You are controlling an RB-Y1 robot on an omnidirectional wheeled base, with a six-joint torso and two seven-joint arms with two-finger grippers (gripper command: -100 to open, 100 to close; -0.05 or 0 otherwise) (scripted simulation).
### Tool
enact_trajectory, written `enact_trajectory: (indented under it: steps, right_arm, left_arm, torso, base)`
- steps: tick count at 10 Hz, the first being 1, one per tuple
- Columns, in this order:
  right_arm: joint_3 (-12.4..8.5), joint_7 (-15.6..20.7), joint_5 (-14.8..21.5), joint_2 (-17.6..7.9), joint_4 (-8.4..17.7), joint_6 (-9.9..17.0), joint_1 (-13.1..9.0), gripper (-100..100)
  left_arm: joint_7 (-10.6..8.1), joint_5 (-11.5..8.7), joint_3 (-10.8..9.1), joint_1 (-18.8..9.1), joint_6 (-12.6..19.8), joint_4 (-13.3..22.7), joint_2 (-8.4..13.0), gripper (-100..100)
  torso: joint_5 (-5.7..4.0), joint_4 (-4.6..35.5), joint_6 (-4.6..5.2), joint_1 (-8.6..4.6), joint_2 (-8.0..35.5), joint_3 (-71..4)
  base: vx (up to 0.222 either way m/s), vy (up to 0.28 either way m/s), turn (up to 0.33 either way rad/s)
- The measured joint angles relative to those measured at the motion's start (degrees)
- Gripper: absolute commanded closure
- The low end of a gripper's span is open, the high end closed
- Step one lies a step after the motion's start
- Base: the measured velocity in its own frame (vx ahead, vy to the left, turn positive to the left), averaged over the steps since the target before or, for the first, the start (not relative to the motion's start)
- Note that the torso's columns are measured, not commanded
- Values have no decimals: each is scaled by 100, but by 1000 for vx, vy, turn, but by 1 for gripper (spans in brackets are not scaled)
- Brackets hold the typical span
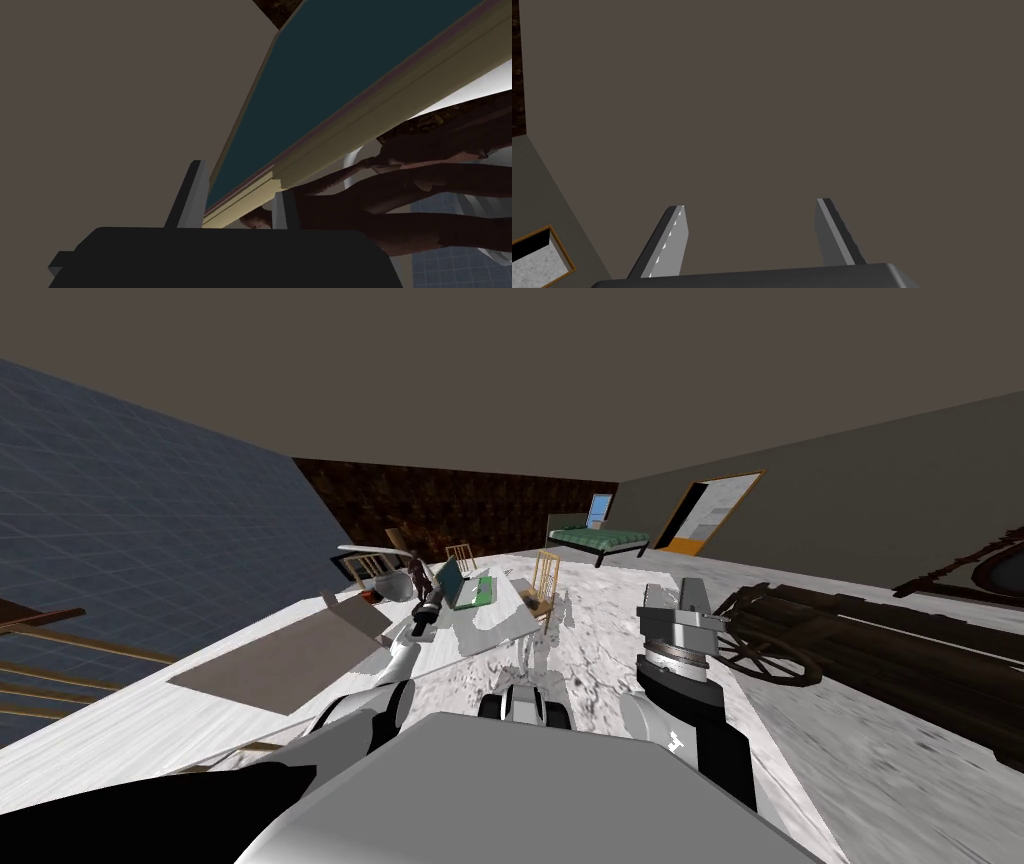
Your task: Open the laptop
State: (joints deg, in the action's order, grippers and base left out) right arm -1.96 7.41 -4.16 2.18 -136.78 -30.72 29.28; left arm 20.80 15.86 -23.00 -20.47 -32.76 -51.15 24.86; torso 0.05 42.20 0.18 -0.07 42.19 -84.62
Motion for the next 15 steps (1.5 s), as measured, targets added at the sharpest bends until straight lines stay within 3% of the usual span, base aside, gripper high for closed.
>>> enact_trajectory:
  steps: [2,4,8,11,13,15]
  right_arm:
    - [-1,0,0,-1,0,0,0,0]
    - [0,0,0,0,0,0,0,0]
    - [-1,0,0,-1,0,0,0,0]
    - [0,0,0,-1,0,0,0,0]
    - [-1,0,0,-1,0,0,-1,0]
    - [-2,0,0,-1,0,0,0,0]
  left_arm:
    - [110,107,28,28,-7,27,96,100]
    - [336,319,102,149,54,-89,207,100]
    - [746,685,217,311,3,1,447,100]
    - [933,927,344,535,139,-212,566,100]
    - [991,952,363,477,82,-95,569,100]
    - [1284,723,676,388,114,-33,576,100]
  torso:
    - [12,-3,-13,18,11,8]
    - [18,-20,-9,0,1,1]
    - [36,-45,21,21,-49,-30]
    - [40,-41,10,32,-48,-28]
    - [35,-19,-11,65,-34,-19]
    - [26,-17,-24,62,-36,-22]
  base:
    - [50,-68,-21]
    - [49,-74,-16]
    - [37,-71,-7]
    - [22,-51,-17]
    - [2,-13,59]
    - [34,9,126]
